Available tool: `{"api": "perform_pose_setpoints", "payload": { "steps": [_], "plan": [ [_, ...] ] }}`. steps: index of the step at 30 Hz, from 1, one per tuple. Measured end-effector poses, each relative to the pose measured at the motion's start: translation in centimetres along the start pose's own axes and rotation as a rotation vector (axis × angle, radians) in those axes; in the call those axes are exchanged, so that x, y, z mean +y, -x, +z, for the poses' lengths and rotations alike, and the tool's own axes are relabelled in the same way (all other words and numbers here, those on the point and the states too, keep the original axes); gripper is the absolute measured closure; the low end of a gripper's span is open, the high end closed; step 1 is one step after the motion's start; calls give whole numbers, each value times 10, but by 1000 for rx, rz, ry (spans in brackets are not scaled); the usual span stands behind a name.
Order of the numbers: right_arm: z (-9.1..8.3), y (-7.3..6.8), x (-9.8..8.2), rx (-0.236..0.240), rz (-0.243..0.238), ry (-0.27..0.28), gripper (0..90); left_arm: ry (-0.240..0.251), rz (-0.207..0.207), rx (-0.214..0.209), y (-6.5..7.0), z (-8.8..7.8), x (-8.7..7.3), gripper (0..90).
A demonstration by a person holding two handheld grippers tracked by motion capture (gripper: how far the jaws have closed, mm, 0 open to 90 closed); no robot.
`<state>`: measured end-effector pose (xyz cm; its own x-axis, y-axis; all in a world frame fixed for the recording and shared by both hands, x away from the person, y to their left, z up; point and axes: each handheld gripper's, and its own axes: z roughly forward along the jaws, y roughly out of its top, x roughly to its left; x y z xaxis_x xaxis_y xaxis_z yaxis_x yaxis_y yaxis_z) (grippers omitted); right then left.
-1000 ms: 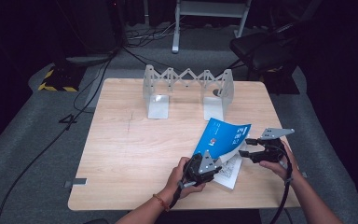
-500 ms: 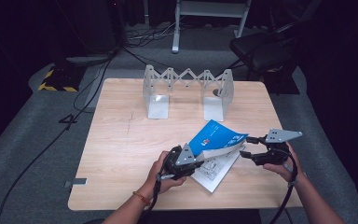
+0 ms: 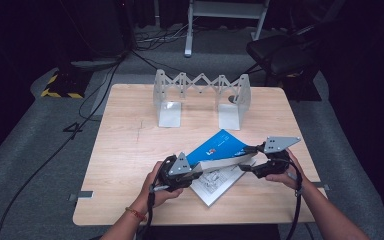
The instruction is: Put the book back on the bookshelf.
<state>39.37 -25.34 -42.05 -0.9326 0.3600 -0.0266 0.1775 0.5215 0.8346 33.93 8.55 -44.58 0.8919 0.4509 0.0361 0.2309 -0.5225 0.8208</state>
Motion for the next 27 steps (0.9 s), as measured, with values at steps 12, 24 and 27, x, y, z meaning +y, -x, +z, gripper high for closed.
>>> {"api": "perform_pose_setpoints", "payload": {
  "steps": [12, 24, 27],
  "plan": [
    [33, -3, -6, -65, -175, -143, 324, -18, -19, -10, -10, -9, -9, 718],
    [36, 5, -20, -95, -219, -88, 566, -14, -57, 5, -11, -14, -15, 631],
    [35, 4, -18, -96, -226, -88, 582, -39, -48, 20, -5, -14, -12, 538]
  ]
}}
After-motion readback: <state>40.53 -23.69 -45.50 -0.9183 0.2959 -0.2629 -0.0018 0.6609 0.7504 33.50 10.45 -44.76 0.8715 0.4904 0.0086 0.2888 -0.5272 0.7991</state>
